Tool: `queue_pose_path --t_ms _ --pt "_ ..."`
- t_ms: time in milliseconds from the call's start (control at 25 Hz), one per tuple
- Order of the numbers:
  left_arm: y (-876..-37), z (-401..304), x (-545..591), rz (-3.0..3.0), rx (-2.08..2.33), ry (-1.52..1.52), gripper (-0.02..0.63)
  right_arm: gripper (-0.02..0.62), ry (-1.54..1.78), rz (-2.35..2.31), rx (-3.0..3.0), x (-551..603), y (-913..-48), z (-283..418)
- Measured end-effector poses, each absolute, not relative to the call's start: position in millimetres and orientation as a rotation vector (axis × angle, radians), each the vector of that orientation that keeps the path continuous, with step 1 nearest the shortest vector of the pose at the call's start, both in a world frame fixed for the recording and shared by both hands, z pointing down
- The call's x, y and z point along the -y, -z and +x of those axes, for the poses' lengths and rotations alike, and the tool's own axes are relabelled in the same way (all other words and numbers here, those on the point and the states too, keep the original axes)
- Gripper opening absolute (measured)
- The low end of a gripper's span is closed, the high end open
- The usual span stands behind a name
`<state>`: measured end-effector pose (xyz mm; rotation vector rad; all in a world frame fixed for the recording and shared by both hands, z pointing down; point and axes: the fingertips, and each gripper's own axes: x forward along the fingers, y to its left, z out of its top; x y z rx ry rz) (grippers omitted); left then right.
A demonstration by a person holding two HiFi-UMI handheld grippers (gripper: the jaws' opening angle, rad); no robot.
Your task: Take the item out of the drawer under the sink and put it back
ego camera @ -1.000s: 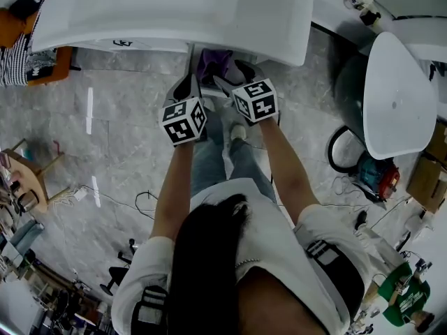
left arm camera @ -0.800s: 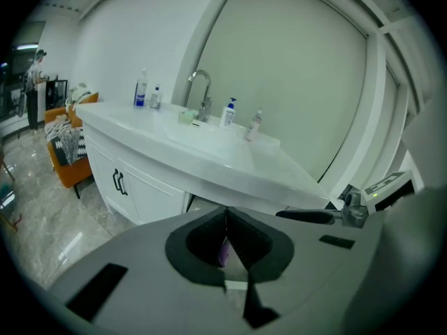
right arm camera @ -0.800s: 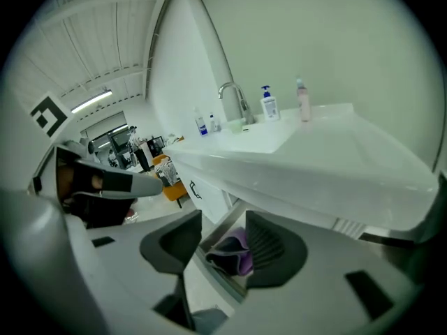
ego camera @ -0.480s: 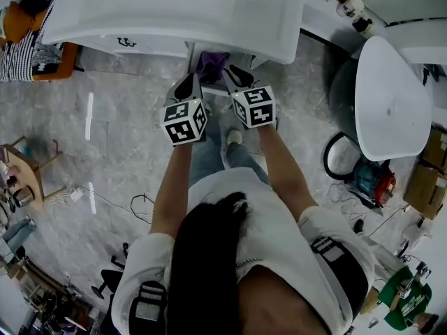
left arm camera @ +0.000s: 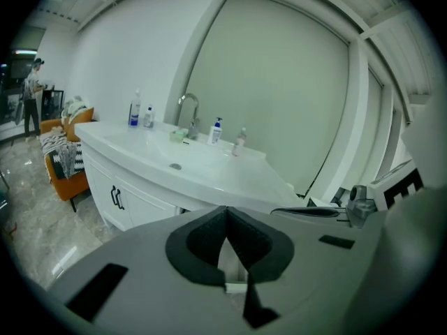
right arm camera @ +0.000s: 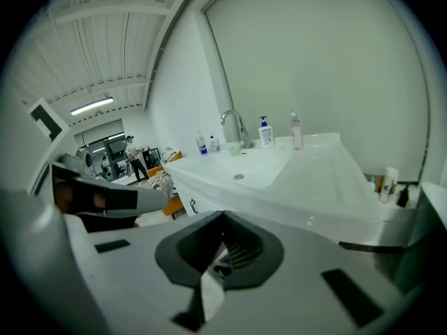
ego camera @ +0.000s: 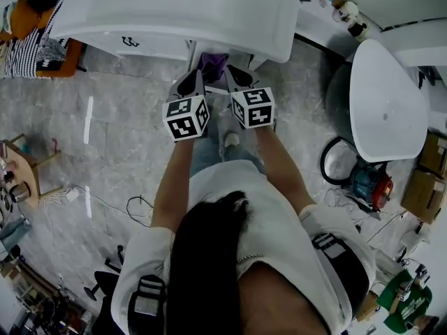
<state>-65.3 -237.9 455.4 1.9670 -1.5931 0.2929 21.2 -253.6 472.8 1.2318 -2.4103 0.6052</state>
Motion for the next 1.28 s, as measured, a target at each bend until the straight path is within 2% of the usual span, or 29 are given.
queue_pose_path --t_ms 760,1280 --pt "-455.9 -60.5 234.0 2.004 1.565 -0.315 0.003 0.015 -0.548 1.203 2.415 248.0 -469.7 8.9" --pt "-463.2 -88.5 237.7 1.951 1.592 -0.311 0.003 0.015 -0.617 1.164 2.358 257.6 -491.2 -7.9"
